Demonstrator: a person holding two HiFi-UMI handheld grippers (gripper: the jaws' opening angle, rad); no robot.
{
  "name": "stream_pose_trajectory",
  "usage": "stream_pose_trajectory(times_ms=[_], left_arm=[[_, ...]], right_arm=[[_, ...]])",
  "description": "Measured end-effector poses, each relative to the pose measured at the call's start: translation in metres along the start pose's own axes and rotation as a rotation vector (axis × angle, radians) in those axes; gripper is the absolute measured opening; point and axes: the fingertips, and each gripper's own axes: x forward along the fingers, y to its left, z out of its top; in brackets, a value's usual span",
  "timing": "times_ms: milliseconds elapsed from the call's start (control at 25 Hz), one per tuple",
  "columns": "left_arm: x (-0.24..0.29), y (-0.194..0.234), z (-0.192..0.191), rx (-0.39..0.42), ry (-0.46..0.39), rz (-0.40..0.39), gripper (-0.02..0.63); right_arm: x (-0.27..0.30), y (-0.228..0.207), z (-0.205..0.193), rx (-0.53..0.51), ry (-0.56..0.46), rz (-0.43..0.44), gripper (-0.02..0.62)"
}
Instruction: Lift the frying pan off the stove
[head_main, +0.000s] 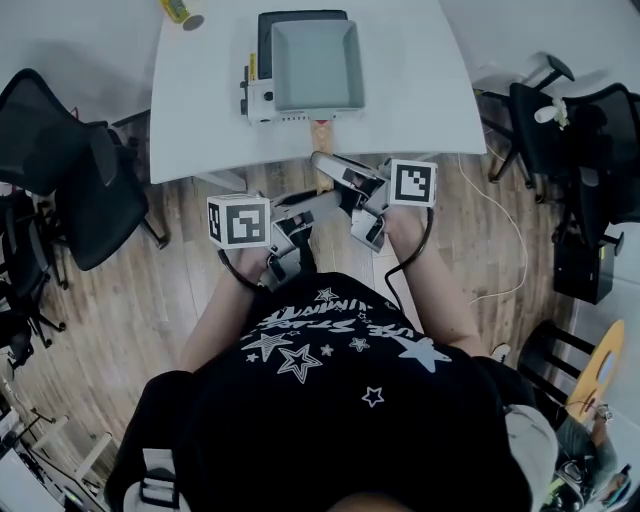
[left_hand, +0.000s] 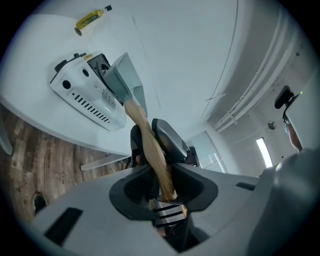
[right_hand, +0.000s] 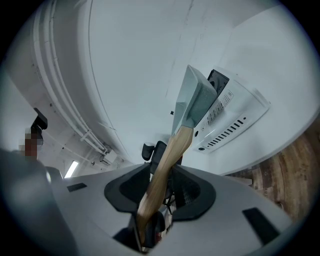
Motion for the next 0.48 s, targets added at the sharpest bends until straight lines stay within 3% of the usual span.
stream_pose_trajectory(times_ms=[480], left_arm=[[-0.001, -0.034, -0.061, 0.018, -0.031, 0.023, 0.124]], right_arm=[[-0.042, 0.030, -0.049, -0.001, 0.026, 0.043, 0.135]])
